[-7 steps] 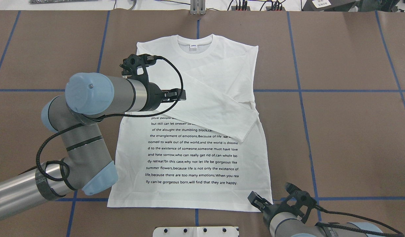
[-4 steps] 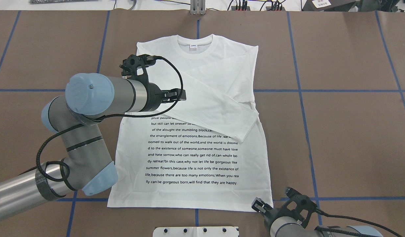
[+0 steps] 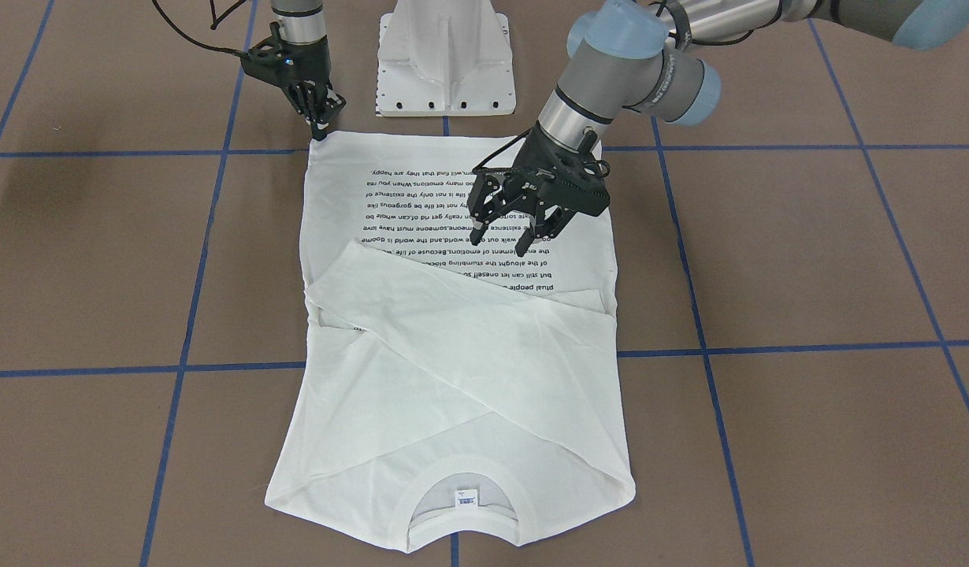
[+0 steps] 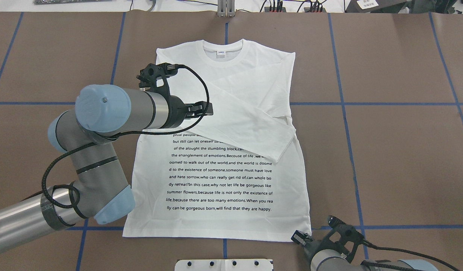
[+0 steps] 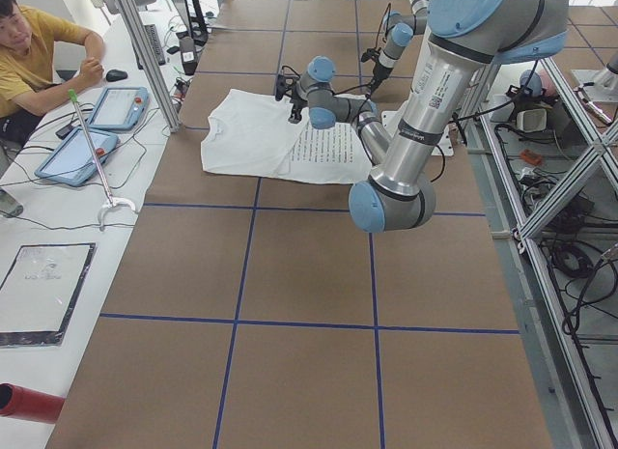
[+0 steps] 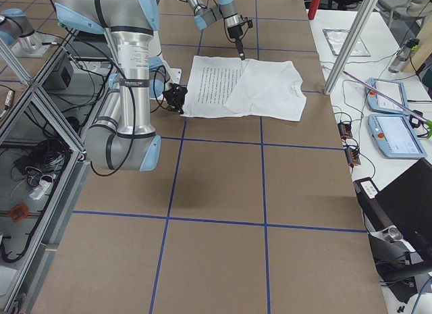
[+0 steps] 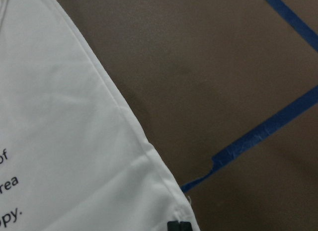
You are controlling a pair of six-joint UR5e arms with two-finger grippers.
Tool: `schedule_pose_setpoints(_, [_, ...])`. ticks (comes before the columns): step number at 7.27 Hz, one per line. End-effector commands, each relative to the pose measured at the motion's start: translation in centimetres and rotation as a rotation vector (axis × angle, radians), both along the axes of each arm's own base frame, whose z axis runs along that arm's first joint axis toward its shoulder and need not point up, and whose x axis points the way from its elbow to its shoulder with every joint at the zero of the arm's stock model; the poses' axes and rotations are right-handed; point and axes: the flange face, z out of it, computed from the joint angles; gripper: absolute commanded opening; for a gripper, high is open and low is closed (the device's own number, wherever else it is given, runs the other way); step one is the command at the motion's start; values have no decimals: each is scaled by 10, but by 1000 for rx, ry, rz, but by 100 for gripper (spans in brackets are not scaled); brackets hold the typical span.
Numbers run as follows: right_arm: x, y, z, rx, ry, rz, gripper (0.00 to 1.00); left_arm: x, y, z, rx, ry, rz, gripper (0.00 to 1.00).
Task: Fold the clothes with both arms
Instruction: 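Release the sleeve and move both grippers to the hem nearest the robot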
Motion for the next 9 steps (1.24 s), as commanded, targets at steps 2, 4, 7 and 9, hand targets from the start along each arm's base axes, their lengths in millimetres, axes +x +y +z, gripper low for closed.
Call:
schedule_pose_setpoints(2, [9,3,-13,-1,-6,-11,0,0,1,0,-3,2,0,75])
schedule_pose_setpoints(4, [15,2,-20,-3,-4,-13,0,-27,20,30,-83,10,-18,75])
schedule_pose_setpoints(7, [18,1,-26,-1,-17,-13,0,-30,139,97,-240,-16,-35,75])
schedule_pose_setpoints(9, [19,1,-27,1,-18,-12,0,-30,185,136,-305,-67,-46,74])
